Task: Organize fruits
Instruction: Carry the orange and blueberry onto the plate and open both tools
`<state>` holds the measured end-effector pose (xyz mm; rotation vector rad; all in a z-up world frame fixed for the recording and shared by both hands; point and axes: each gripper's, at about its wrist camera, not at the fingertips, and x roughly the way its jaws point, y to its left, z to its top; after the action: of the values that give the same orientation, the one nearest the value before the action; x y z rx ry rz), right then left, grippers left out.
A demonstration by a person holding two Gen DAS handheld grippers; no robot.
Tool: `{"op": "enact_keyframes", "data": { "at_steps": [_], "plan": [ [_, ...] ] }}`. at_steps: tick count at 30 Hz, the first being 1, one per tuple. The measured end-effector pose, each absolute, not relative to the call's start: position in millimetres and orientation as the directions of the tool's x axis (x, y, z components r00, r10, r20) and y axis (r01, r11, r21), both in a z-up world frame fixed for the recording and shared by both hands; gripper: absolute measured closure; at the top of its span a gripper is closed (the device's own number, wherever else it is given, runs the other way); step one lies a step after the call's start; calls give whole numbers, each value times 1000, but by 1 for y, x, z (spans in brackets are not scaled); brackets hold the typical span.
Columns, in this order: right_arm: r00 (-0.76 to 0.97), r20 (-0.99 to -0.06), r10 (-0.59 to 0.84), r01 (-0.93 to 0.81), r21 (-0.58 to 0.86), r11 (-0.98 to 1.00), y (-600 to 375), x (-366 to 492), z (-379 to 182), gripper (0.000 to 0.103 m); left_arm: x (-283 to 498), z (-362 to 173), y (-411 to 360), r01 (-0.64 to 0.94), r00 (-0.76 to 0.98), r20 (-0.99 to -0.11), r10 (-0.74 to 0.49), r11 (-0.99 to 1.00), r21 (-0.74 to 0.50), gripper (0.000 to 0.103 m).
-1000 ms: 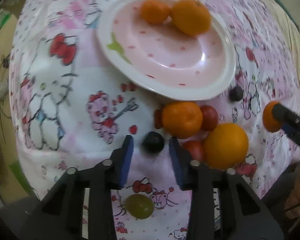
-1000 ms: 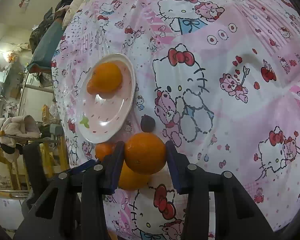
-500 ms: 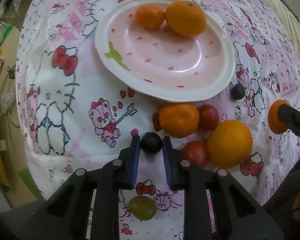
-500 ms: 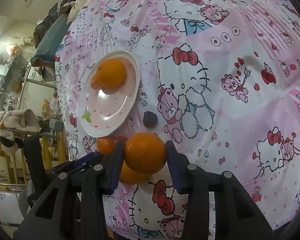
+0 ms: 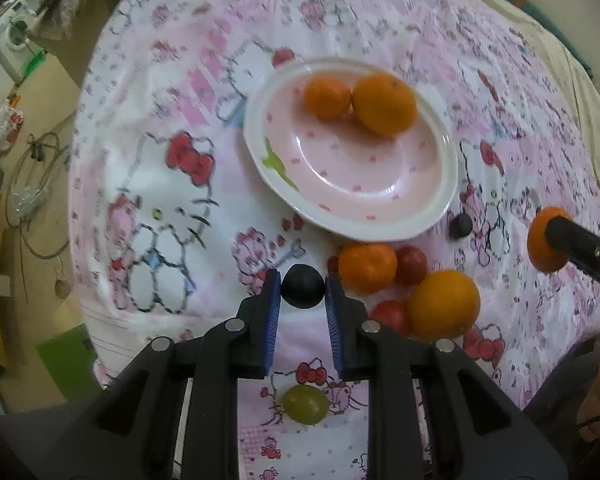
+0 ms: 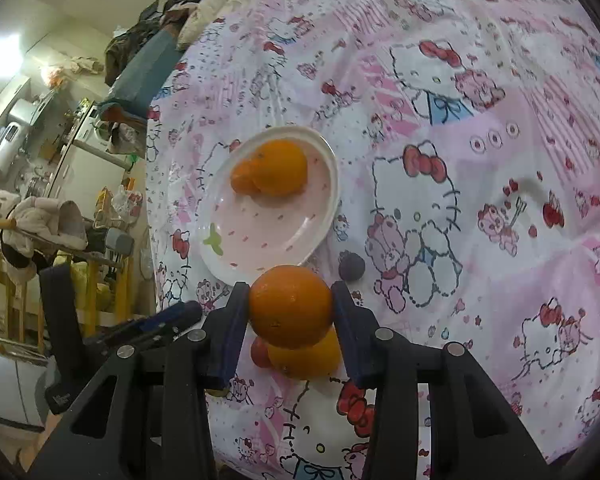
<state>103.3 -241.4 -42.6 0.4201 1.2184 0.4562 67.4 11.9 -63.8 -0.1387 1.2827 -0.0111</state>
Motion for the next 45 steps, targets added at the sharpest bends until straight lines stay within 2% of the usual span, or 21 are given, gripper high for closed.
{"op": "enact_keyframes", "data": {
  "at_steps": [8, 18, 30, 37, 42, 45],
  "plan": [
    [293, -787, 543, -137, 527, 838, -243, 108, -34, 60, 74, -37, 21, -107, 366, -927, -79, 986, -127, 84],
    [306, -771, 559, -211, 517, 829, -228, 144, -18, 60, 112, -21, 3, -45, 389, -919, -66, 995, -91, 84],
    [196, -815, 546, -208, 510, 835, -198, 194, -66, 60, 159, -53, -5, -9, 359, -933, -21, 1000, -26, 84],
    [116, -849, 515, -221, 483, 847, -174, 206, -97, 59, 170, -70, 2, -37, 324, -946, -31, 998, -45, 84],
    [93, -841, 533, -167, 515, 841, -175, 213, -111, 59, 176, -78, 12, -91, 288, -954, -76, 990, -107, 84],
    [77, -843, 532, -165, 515, 841, -174, 214, -119, 58, 178, -78, 9, -78, 298, -952, -65, 993, -92, 84]
  ]
}}
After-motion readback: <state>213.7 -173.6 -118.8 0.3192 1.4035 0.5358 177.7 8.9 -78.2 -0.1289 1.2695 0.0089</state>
